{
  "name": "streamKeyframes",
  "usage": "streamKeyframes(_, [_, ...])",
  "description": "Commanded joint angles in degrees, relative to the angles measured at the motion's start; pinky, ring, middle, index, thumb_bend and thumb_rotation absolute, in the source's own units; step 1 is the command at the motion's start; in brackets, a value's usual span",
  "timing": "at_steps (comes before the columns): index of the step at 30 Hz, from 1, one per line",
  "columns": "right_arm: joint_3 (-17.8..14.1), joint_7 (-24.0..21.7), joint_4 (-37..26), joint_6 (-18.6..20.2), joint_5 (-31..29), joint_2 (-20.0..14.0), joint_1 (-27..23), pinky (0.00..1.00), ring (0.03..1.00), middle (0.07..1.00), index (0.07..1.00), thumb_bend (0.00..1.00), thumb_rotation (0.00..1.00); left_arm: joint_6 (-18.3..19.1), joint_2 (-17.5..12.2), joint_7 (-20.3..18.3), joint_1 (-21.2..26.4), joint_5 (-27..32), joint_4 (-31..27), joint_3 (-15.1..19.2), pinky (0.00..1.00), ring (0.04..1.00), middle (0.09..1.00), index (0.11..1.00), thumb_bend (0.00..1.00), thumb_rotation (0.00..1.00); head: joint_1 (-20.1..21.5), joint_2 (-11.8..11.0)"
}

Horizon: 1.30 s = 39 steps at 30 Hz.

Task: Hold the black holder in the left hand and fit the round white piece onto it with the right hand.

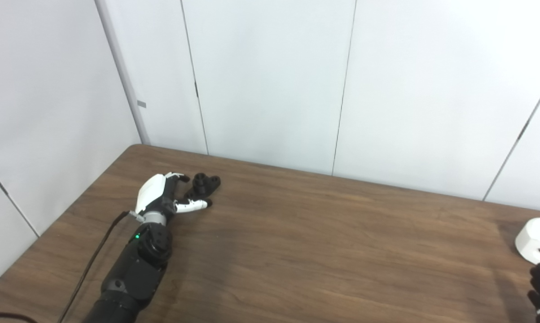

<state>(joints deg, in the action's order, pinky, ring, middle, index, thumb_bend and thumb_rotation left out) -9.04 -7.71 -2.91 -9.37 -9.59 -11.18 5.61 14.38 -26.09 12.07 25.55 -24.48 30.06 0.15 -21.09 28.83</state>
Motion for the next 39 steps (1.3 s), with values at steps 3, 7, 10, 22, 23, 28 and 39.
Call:
streamKeyframes(3, [1.0, 0.3, 4.0, 0.4, -0.5, 2.5, 4.8, 1.0, 1.0, 0.966, 0.965, 0.84, 1.0, 0.0, -1.0, 0.2, 1.5, -0.2, 0.0, -0.2, 1.0, 1.0, 0.938, 0.762, 0.85, 0.3, -0.2, 0.5])
streamKeyframes(7, [1.1, 0.1, 3.8, 0.3, -0.5, 2.5, 5.0, 1.0, 1.0, 0.976, 0.973, 0.82, 1.0, 0.2, -1.1, 0.2, 1.4, 0.0, 0.1, -0.2, 1.0, 0.998, 0.932, 0.717, 0.84, 0.27, -0.2, 0.5])
streamKeyframes(10, [1.1, 0.0, 4.0, -0.1, -0.5, 2.4, 4.9, 1.0, 1.0, 0.98, 0.976, 0.81, 1.0, -0.3, -0.9, 0.7, 1.4, 0.4, 0.4, 0.1, 1.0, 0.987, 0.917, 0.667, 0.83, 0.21, -0.2, 0.6])
streamKeyframes(22, [1.0, 0.0, 3.7, 0.1, -0.6, 2.3, 5.3, 1.0, 1.0, 0.978, 0.981, 0.81, 1.0, -4.6, -0.2, 3.5, 2.2, 2.1, 4.5, 0.8, 0.86, 0.906, 0.829, 0.486, 0.52, 0.05, 0.4, 0.8])
streamKeyframes(23, [1.0, -0.1, 3.7, 0.0, -0.7, 2.3, 5.4, 1.0, 1.0, 0.976, 0.978, 0.8, 1.0, -4.9, -0.2, 3.6, 2.2, 2.2, 4.8, 0.8, 0.85, 0.904, 0.824, 0.486, 0.52, 0.05, 0.4, 0.8])
streamKeyframes(28, [0.9, 0.2, 3.3, 0.2, -0.8, 2.5, 5.6, 1.0, 0.998, 0.966, 0.967, 0.82, 1.0, -6.4, 0.0, 4.0, 2.7, 2.9, 6.4, 0.9, 0.84, 0.891, 0.807, 0.486, 0.52, 0.04, 0.9, 0.9])
streamKeyframes(39, [0.8, 0.5, 2.7, 0.8, -0.5, 2.7, 5.9, 1.0, 0.989, 0.961, 0.964, 0.82, 1.0, -7.6, 0.5, 4.0, 2.1, 3.5, 6.6, 1.0, 0.83, 0.878, 0.794, 0.485, 0.52, 0.04, 1.3, 1.2])
